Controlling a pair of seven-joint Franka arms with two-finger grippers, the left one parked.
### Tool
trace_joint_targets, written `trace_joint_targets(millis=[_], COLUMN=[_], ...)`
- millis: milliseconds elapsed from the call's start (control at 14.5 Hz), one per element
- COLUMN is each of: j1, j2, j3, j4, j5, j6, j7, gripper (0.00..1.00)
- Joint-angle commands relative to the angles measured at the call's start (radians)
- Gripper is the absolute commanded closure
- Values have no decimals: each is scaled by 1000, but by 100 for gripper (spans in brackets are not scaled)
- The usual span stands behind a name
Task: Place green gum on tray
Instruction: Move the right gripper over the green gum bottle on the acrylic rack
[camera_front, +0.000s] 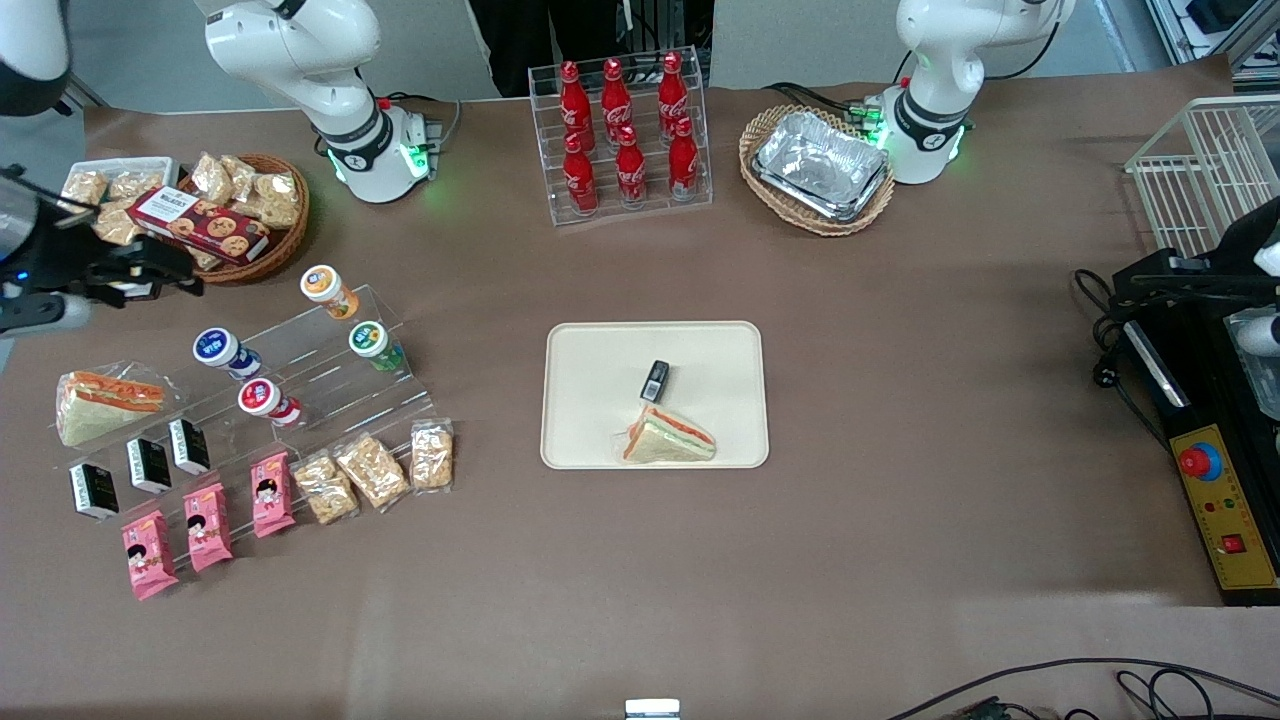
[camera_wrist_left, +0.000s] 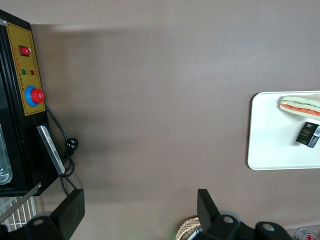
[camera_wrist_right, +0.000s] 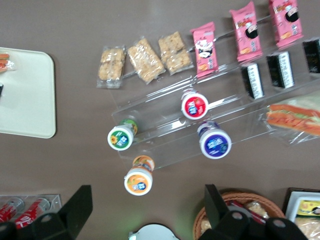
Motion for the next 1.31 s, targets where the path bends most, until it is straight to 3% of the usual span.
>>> trace_joint_targets(millis=[0,138,621,1241], j1=[19,17,22,56], j2=[-105,-146,-214,-130], j3=[46,86,94,92], j4=[-156,-226,-495,-579], j5=[10,2,2,2], j6=[80,151,385,535], j7=[91,116,113,112], gripper=[0,0,0,0])
